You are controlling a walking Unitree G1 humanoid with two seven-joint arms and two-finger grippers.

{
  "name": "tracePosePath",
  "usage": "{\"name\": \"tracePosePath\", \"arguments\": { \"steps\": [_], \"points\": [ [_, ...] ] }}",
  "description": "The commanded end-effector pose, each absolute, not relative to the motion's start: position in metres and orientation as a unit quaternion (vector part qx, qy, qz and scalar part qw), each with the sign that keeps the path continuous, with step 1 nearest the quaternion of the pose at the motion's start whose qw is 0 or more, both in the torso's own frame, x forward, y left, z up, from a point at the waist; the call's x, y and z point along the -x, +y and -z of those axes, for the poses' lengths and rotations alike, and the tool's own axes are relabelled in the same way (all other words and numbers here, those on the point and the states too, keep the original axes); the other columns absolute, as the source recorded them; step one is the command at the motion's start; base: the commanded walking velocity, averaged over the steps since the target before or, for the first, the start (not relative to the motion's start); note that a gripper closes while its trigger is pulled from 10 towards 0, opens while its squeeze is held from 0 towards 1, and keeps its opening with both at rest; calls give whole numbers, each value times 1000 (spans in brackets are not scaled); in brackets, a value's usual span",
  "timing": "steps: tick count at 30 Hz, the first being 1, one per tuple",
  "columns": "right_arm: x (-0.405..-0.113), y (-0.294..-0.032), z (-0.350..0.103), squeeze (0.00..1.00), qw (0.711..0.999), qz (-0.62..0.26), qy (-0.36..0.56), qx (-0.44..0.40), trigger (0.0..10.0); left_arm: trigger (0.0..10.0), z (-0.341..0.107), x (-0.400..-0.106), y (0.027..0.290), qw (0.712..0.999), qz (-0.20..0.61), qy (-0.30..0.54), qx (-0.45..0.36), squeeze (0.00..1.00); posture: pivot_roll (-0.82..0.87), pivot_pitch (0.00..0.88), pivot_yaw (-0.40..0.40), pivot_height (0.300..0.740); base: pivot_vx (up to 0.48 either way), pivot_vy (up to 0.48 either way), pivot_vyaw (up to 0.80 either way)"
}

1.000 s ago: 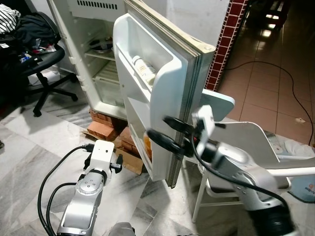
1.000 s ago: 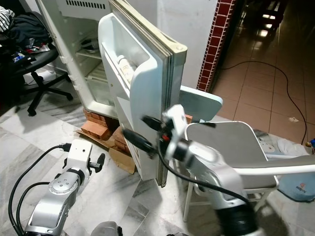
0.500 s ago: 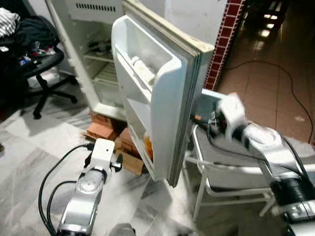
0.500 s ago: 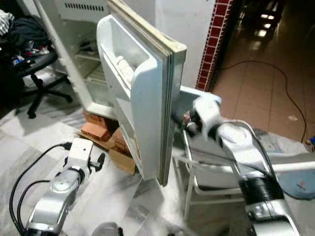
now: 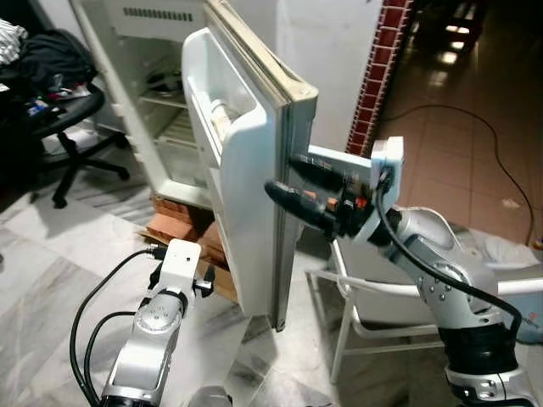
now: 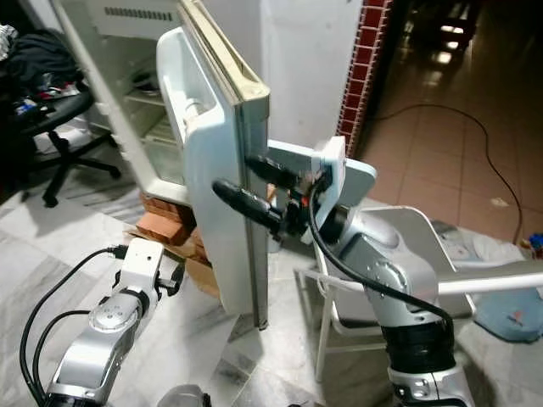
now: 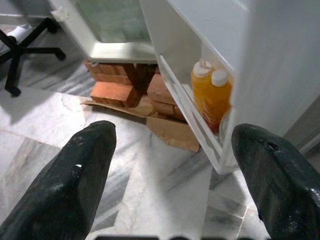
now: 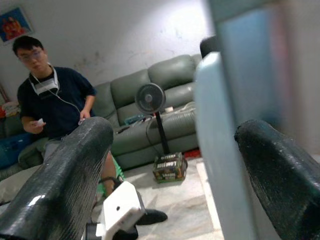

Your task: Restocking fridge

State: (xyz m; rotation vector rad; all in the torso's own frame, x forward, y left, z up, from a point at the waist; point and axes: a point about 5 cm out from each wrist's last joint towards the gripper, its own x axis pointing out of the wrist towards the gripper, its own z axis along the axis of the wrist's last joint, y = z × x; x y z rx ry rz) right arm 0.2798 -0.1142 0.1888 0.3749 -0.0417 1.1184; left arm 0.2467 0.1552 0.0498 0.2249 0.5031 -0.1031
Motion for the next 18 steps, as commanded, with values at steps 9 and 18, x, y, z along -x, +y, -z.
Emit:
{"name": "tracePosePath", "arguments": {
  "steps": [9,18],
  "points": [
    [-291,-127,-150,0,905,-410,24,-106,10000,10000,-49,-248,155,959,61,251,-114,0,93,0,10,740,0,0,0],
    [-313,-81,-160,0,946,-295,-11,-133,10000,10000,-53,-253,168,965,1,239,-113,0,100,0,10,740,0,0,0]
  ]
}}
